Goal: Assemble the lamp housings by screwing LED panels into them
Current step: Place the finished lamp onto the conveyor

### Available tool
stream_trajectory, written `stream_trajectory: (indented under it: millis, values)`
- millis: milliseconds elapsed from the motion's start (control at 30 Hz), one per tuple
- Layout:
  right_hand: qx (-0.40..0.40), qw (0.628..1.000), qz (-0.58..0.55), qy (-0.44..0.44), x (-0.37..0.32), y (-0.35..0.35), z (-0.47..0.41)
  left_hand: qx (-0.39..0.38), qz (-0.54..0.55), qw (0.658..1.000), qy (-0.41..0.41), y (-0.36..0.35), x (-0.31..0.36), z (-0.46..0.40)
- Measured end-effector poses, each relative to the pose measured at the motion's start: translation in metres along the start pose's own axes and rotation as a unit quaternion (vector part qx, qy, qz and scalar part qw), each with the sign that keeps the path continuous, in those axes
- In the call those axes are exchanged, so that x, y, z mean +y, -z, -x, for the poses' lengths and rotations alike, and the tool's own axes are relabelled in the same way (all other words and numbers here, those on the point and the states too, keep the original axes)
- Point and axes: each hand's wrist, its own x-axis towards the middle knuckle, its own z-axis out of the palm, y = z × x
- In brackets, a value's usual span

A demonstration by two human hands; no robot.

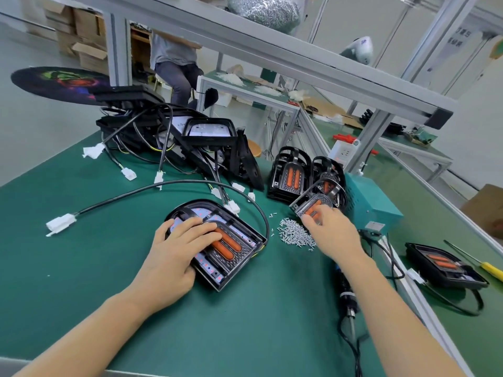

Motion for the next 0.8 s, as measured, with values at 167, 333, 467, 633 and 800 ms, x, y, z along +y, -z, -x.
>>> stream_trajectory:
  millis: [167, 333, 467, 633, 800]
  values:
    - [-0.168, 0.956, -0.237, 0.041, -0.069, -0.022, 0.033, 0.018, 0.001, 1.0, -0.011, 0.006, 0.0, 0.001]
    - [-0.23, 0.881, -0.408, -0.061, -0.08, -0.035, 0.024, 0.119, -0.051, 0.986, 0.107, 0.036, -0.03, 0.005]
    - [-0.228, 0.869, -0.432, -0.084, -0.085, -0.038, 0.012, 0.076, -0.15, 0.935, 0.312, 0.066, -0.073, 0.004]
    - [-0.258, 0.888, -0.377, -0.049, -0.093, -0.044, 0.004, -0.013, -0.17, 0.911, 0.377, 0.073, -0.09, -0.002]
    - [-0.228, 0.909, -0.35, 0.001, -0.095, -0.046, 0.004, -0.007, -0.148, 0.917, 0.37, 0.068, -0.082, -0.006]
